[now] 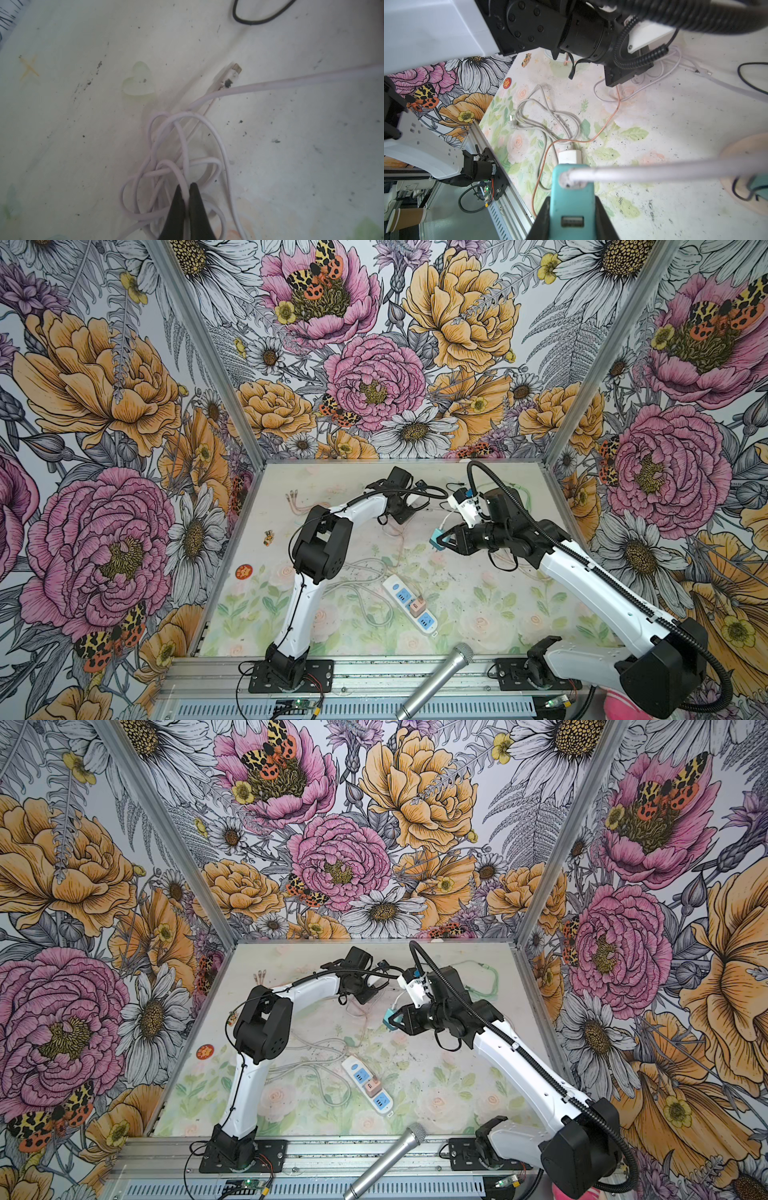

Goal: Insert the plug

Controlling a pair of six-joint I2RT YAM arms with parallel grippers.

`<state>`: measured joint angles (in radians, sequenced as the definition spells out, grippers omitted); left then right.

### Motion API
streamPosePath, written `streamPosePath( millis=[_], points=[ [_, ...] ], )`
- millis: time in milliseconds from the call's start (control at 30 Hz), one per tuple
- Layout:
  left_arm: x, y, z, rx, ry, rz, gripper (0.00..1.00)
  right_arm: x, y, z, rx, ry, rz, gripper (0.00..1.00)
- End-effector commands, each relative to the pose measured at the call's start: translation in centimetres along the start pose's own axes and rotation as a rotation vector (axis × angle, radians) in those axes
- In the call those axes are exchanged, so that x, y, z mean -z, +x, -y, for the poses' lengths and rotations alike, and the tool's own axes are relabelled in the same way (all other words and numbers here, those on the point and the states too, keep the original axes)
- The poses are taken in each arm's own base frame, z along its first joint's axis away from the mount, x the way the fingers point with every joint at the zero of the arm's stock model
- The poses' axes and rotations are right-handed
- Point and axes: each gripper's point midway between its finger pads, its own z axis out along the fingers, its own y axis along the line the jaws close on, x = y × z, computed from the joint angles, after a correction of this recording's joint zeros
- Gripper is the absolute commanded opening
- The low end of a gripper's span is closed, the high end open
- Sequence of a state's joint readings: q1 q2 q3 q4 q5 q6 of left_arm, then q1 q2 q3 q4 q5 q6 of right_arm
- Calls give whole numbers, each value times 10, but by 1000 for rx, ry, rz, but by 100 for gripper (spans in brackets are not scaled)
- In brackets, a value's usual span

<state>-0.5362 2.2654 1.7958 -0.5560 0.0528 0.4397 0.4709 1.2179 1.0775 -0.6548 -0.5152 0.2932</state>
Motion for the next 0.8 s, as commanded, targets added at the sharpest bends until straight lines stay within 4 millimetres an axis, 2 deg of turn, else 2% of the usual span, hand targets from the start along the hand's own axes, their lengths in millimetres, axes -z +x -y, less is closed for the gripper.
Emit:
streamPosePath(
  millis=[0,100,200,300,433,567,767],
  points=[
    [56,-56,-26,90,-58,184,0,12,-13,-4,39,11,56,0],
    [89,-79,-36,148,-69,279,0,14,-11,-5,42,16,62,0],
    [117,-94,-44,184,-104,350,0,17,-10,-4,44,22,72,0],
    [143,-103,-48,208,-139,406,0,21,-9,-6,48,22,80,0],
    [167,-108,-49,201,-197,435,0,22,-7,-6,50,25,82,0],
    [167,-106,-41,195,-174,436,0,22,-6,-6,47,23,82,0],
    [134,-98,-30,257,-109,425,0,19,0,-5,37,24,69,0]
  ],
)
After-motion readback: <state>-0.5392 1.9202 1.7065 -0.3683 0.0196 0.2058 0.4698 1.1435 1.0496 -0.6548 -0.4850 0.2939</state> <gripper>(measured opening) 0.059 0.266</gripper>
